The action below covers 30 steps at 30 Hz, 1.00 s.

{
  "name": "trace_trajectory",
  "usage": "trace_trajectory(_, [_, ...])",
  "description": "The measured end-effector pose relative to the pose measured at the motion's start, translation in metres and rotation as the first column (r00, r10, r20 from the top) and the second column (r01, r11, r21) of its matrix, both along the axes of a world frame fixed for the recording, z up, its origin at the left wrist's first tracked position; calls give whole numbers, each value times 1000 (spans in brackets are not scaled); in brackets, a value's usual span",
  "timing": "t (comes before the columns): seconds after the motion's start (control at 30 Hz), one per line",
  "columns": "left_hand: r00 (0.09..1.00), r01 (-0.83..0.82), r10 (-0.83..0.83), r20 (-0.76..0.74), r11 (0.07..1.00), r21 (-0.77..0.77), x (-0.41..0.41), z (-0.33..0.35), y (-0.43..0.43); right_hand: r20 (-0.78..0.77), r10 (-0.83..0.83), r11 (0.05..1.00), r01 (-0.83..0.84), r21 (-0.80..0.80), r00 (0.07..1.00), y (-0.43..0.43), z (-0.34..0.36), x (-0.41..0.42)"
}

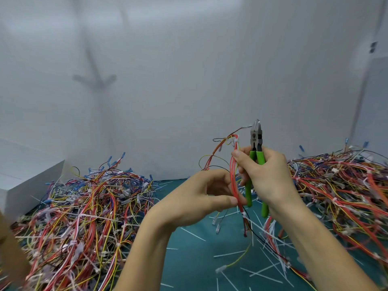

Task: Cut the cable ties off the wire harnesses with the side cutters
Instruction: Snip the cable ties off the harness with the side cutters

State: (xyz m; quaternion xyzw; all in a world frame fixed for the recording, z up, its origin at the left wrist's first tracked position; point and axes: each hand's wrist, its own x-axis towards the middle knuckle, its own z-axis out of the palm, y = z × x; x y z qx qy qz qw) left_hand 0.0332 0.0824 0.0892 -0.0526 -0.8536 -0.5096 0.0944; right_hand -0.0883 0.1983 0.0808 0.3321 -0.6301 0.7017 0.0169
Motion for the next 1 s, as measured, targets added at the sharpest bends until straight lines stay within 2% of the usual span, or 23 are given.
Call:
trace_trajectory(0.1, [999,-43,43,1,998,-42,0,-1,-3,11,53,999,-53,-4,999,3,2,-2])
trace_trajectory(0.17, [996,-81,80,-26,997,-11,1,0,-6,7,78,997,-79,8,997,5,4,-5])
trace_trajectory(0.37, [966,-225,248,-71,944,243,1,1,-10,23,101,993,-102,64,995,5,2,-5])
trace_trajectory(0.5, [938,-290,344,-51,856,428,-1,0,-11,28,119,979,-122,165,992,4,1,-5])
trace_trajectory(0.6, [924,-287,381,-38,756,588,-1,4,-12,0,141,950,-135,282,990,4,1,-3])
trace_trajectory(0.7, [921,-238,388,-30,622,746,1,8,-15,-96,191,891,-132,434,977,6,2,-1])
trace_trajectory(0.77, [923,-199,383,-48,579,791,3,10,-18,-206,250,832,-101,545,946,7,3,2])
trace_trajectory(0.87, [911,-196,405,-78,590,783,4,10,-21,-335,270,783,-3,622,903,5,4,8])
trace_trajectory(1.0, [874,-274,478,-85,630,727,5,8,-24,-441,253,787,82,612,861,4,3,11])
